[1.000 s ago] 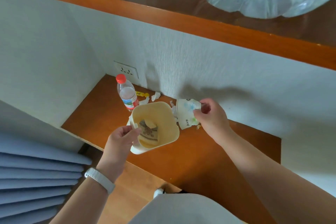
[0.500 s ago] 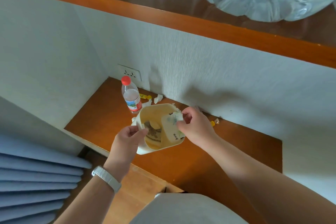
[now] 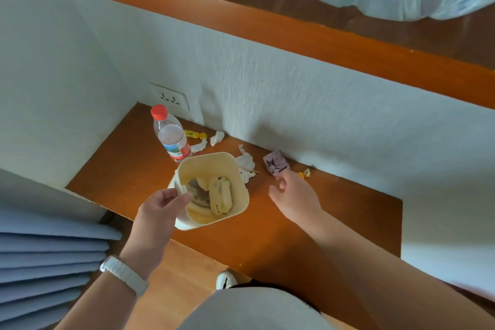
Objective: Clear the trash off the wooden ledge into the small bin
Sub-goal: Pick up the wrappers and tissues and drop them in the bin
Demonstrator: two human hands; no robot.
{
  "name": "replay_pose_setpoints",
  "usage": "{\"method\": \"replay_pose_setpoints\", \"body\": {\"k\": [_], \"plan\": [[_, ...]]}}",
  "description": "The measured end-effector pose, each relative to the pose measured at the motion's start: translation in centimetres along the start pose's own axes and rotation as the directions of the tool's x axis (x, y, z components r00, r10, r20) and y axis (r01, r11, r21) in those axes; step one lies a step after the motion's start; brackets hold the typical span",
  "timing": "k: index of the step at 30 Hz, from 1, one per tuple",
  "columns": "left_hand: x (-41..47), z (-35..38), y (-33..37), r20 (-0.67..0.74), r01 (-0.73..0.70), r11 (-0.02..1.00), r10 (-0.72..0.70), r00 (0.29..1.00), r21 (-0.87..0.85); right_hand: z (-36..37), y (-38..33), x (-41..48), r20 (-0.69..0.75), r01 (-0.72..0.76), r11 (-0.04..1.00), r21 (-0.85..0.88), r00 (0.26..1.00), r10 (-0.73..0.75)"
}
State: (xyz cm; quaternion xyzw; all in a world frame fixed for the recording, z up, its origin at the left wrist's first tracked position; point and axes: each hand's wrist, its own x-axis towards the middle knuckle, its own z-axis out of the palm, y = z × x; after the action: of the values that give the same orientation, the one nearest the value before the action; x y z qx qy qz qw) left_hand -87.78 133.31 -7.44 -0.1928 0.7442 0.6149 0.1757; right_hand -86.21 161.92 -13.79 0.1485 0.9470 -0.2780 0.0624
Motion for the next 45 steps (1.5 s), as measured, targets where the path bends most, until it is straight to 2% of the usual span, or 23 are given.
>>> {"method": "replay_pose_setpoints", "body": {"k": [3, 8, 17, 22, 26, 29, 34, 37, 45], "plan": [[0.5, 0.1, 0.2, -0.011, 0.008, 1.000, -0.008, 1.000, 0.013, 0.9, 3.0, 1.6, 0.042, -0.043, 0.992, -0.123, 0.998, 0.049], [1.1, 0.1, 0.2, -0.035, 0.015, 1.000, -0.015, 0.999, -0.003, 1.3, 6.1, 4.1, 0.067, 0.050, 0.925, -0.377, 0.997, -0.027], [1.9, 0.5, -0.1, -0.033, 0.050, 0.999, -0.051, 0.998, -0.017, 1.6, 8.1, 4.1, 0.146, 0.151, 0.821, -0.550, 0.986, -0.083], [1.9, 0.7, 0.0, -0.005, 0.036, 0.999, -0.036, 0.999, -0.020, 1.8, 7.8, 2.7, 0.191, 0.133, 0.860, -0.493, 0.981, -0.042], [1.7, 1.0, 0.3, -0.006, 0.018, 1.000, -0.018, 1.000, -0.021, 1.1, 6.3, 1.9, 0.161, 0.061, 0.930, -0.363, 0.987, -0.001], [1.5, 1.0, 0.5, -0.009, 0.005, 1.000, -0.005, 1.000, -0.023, -0.2, 4.1, 1.4, 0.120, 0.057, 0.959, -0.277, 0.993, -0.024], [1.1, 1.3, 0.5, -0.009, -0.012, 1.000, 0.011, 1.000, -0.025, -3.7, -1.0, 0.2, -0.004, 0.199, 0.975, -0.102, 0.980, -0.200], [0.7, 1.5, 0.2, 0.011, -0.021, 0.999, 0.021, 1.000, -0.036, -5.3, -4.1, -0.6, -0.021, 0.273, 0.961, -0.034, 0.962, -0.274], [-0.3, 1.6, -0.3, 0.070, -0.014, 0.995, 0.021, 0.997, -0.094, -5.4, -10.3, -2.0, 0.018, 0.461, 0.881, -0.107, 0.887, -0.462]]}}
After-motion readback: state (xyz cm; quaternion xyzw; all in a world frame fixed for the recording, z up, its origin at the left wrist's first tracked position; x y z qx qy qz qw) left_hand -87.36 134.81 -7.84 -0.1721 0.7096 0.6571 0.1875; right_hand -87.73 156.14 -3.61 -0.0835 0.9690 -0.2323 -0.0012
